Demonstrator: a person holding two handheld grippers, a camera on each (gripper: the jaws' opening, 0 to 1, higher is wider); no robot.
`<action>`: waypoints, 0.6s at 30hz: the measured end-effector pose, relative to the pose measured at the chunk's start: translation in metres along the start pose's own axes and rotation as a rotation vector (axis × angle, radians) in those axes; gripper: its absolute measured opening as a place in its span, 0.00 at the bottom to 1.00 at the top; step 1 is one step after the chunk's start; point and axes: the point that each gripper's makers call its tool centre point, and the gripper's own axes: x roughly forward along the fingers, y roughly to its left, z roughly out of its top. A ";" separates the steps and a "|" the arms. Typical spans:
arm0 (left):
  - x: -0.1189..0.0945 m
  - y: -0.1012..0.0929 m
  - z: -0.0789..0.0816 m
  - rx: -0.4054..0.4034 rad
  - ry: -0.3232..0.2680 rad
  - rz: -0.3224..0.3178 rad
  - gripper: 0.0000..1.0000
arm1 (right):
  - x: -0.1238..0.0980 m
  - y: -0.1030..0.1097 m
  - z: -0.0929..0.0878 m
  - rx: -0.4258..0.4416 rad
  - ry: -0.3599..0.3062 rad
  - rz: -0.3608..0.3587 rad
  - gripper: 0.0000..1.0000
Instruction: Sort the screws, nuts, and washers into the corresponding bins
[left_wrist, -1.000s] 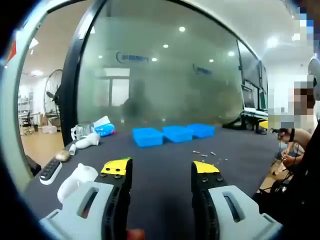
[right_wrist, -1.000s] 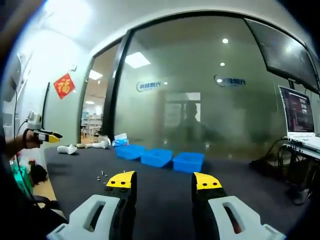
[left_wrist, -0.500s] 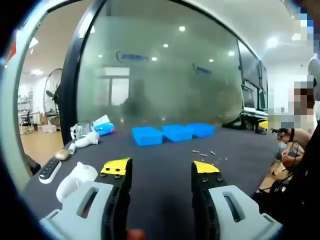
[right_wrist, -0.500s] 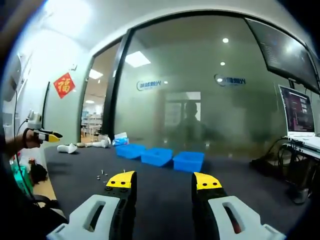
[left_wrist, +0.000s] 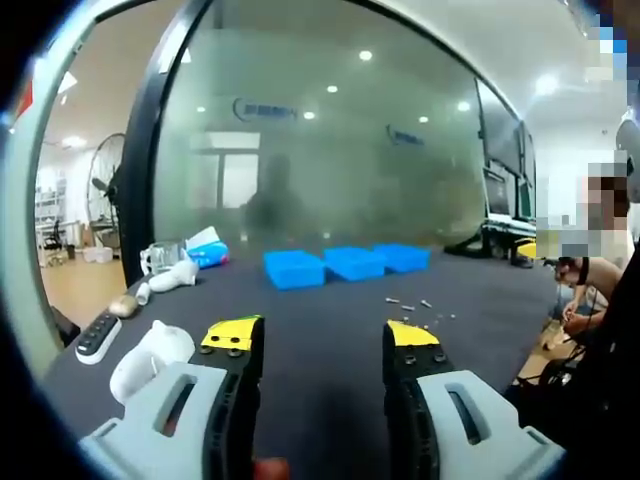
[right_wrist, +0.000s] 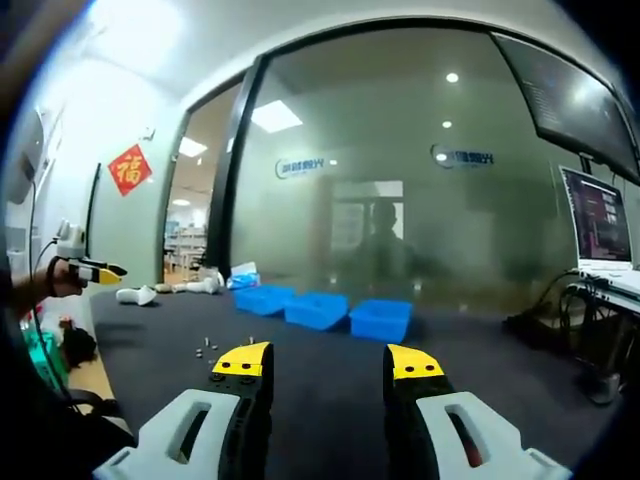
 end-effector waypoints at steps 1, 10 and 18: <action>0.000 0.000 0.000 0.000 0.001 -0.001 0.46 | 0.000 0.000 0.000 0.001 0.001 0.000 0.41; 0.000 0.000 -0.004 -0.003 0.008 -0.005 0.46 | 0.001 0.003 -0.003 -0.001 0.007 0.003 0.41; 0.001 0.000 -0.006 -0.003 0.016 -0.011 0.46 | 0.003 0.006 -0.005 -0.010 0.014 0.011 0.41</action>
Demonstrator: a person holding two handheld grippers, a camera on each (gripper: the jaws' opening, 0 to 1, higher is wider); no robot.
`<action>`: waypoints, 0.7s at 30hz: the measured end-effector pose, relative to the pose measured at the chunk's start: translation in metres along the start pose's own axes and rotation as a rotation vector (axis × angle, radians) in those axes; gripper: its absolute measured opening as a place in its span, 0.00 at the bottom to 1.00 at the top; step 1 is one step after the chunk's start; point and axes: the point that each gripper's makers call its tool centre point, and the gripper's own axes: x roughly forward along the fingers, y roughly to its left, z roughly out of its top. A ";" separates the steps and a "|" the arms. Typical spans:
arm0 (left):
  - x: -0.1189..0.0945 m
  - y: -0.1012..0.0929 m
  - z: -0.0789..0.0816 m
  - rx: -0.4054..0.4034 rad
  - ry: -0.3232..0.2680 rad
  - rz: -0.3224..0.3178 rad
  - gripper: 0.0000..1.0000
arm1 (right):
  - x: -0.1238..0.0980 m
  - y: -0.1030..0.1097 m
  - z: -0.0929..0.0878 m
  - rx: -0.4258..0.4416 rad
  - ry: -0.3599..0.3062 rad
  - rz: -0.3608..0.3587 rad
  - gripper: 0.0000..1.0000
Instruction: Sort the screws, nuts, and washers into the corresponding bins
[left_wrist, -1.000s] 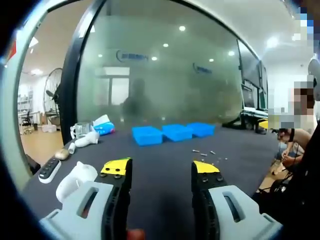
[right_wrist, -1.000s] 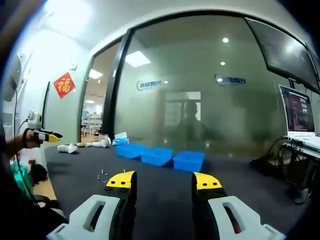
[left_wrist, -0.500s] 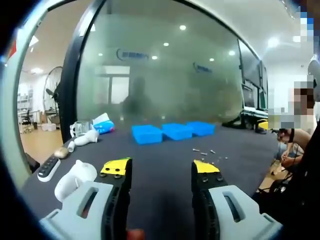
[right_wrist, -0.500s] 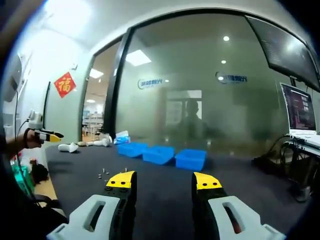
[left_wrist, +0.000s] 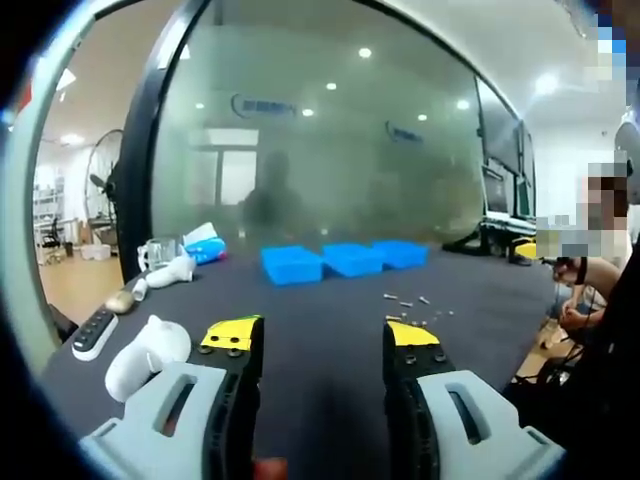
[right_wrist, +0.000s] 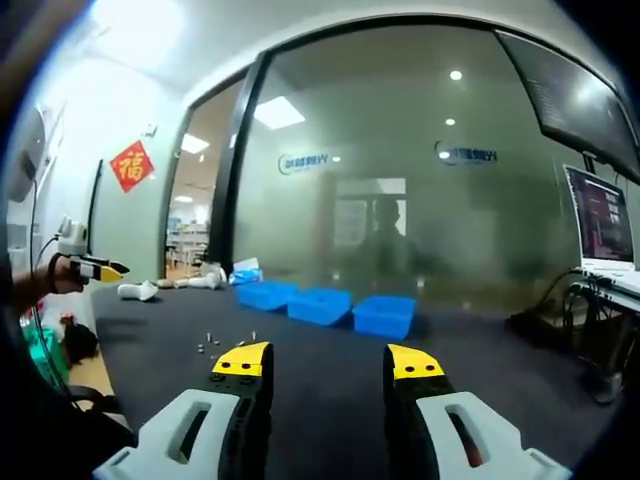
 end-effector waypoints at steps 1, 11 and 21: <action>0.000 0.000 0.000 0.000 0.001 -0.001 0.46 | 0.000 0.000 0.000 0.003 0.001 0.003 0.41; 0.008 -0.006 -0.003 0.009 0.026 -0.037 0.47 | 0.003 0.000 -0.008 0.023 0.029 0.061 0.41; 0.016 -0.012 -0.009 0.009 0.069 -0.081 0.48 | 0.005 0.006 -0.013 0.045 0.066 0.158 0.41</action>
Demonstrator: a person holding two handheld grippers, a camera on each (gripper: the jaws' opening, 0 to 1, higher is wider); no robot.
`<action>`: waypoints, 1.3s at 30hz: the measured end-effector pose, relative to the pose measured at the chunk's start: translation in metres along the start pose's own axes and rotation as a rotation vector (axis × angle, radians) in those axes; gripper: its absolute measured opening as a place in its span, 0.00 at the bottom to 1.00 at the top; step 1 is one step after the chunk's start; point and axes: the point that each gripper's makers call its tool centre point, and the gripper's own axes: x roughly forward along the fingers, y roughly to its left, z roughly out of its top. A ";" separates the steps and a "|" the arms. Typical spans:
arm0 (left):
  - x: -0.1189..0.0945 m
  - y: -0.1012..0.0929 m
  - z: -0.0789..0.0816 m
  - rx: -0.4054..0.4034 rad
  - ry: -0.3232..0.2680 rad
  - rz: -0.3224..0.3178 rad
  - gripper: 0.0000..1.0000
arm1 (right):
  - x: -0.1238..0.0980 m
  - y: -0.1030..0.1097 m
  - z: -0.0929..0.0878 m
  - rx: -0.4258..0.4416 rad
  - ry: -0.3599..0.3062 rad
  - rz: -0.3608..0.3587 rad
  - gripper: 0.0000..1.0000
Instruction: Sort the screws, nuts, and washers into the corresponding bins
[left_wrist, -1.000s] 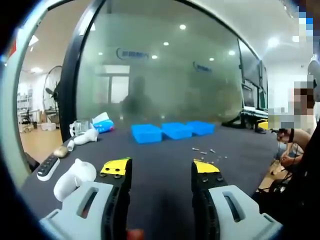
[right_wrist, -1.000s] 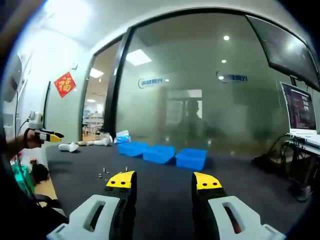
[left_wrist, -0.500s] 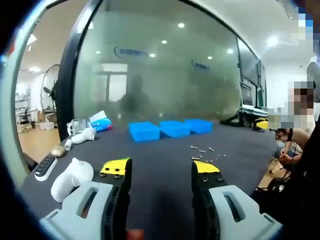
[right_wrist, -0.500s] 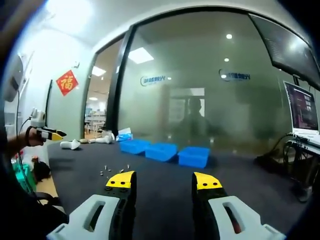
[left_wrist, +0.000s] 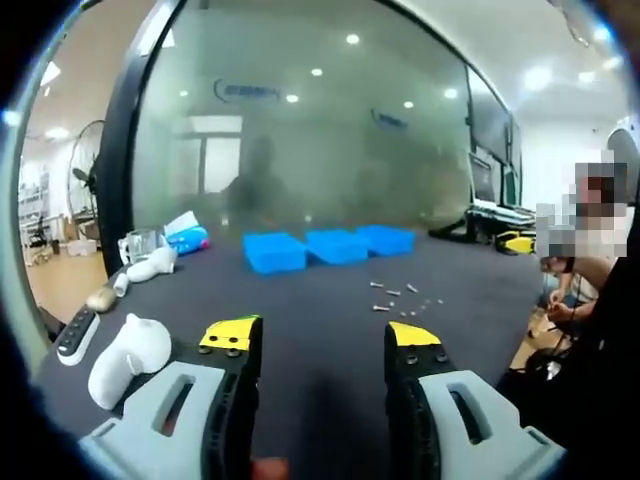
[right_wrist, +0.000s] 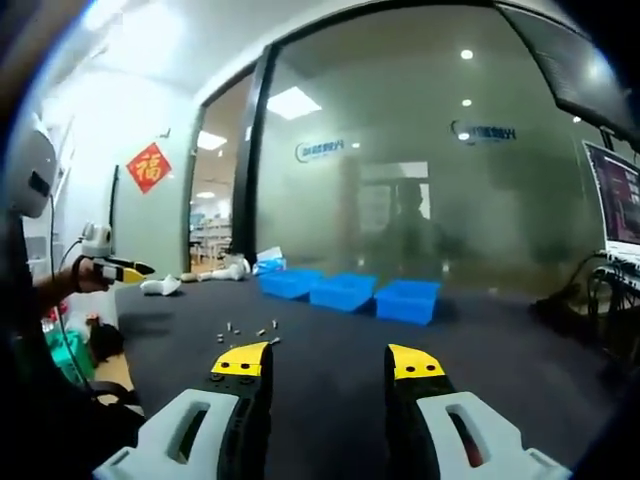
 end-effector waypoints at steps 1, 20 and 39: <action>0.001 -0.001 -0.001 0.000 0.005 -0.006 0.48 | 0.001 0.002 -0.001 0.002 0.006 0.019 0.41; 0.008 -0.010 -0.008 0.009 0.072 -0.091 0.48 | 0.006 0.016 -0.017 -0.065 0.125 0.189 0.43; 0.008 -0.018 -0.011 0.032 0.095 -0.140 0.48 | 0.016 0.020 -0.007 -0.106 0.156 0.218 0.42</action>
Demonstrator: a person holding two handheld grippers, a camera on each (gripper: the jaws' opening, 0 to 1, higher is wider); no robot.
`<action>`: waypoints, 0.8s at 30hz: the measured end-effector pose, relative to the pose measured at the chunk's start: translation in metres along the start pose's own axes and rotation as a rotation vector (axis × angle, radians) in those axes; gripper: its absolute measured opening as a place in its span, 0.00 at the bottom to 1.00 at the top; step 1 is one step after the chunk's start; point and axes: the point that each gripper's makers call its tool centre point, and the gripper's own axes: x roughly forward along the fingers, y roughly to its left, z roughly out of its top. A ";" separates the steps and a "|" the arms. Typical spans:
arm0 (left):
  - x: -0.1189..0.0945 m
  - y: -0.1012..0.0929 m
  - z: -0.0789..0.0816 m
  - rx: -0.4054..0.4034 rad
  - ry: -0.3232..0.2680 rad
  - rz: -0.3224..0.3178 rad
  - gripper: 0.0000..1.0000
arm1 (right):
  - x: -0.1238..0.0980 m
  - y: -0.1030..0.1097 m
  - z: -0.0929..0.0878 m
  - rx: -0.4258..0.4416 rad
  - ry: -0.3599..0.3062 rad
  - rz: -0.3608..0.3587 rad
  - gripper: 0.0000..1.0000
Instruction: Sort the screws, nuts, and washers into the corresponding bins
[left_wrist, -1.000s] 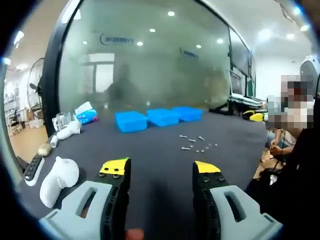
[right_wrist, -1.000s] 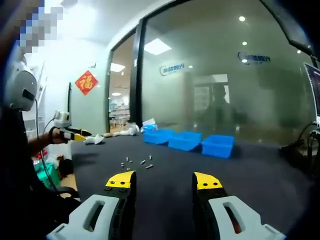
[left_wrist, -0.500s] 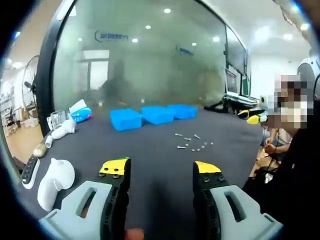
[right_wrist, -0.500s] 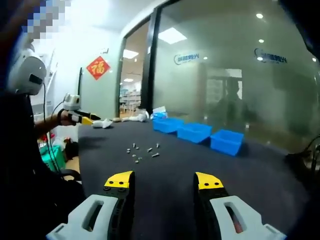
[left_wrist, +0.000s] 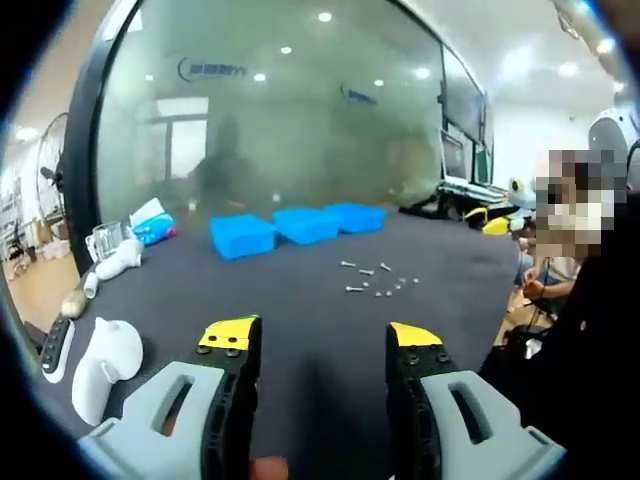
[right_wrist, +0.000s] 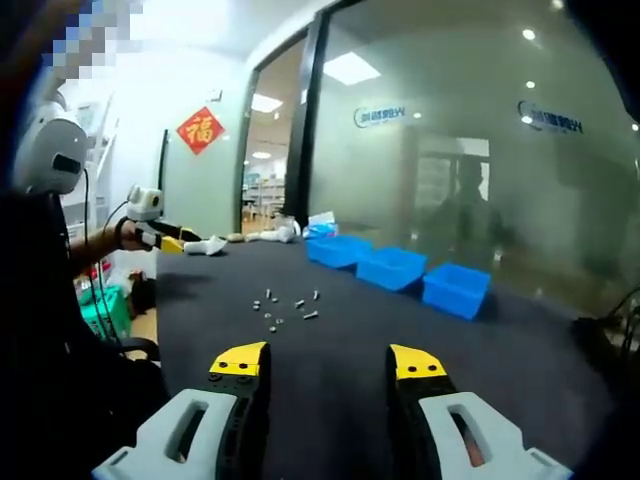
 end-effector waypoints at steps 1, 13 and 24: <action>0.000 0.000 0.000 0.001 -0.001 0.000 0.48 | 0.001 0.000 0.000 0.002 0.006 0.003 0.42; 0.004 -0.004 -0.001 0.000 0.007 -0.027 0.48 | 0.022 0.002 0.011 -0.049 0.053 0.037 0.42; 0.002 -0.002 -0.005 -0.014 -0.001 -0.029 0.48 | 0.049 0.009 0.017 -0.077 0.107 0.085 0.40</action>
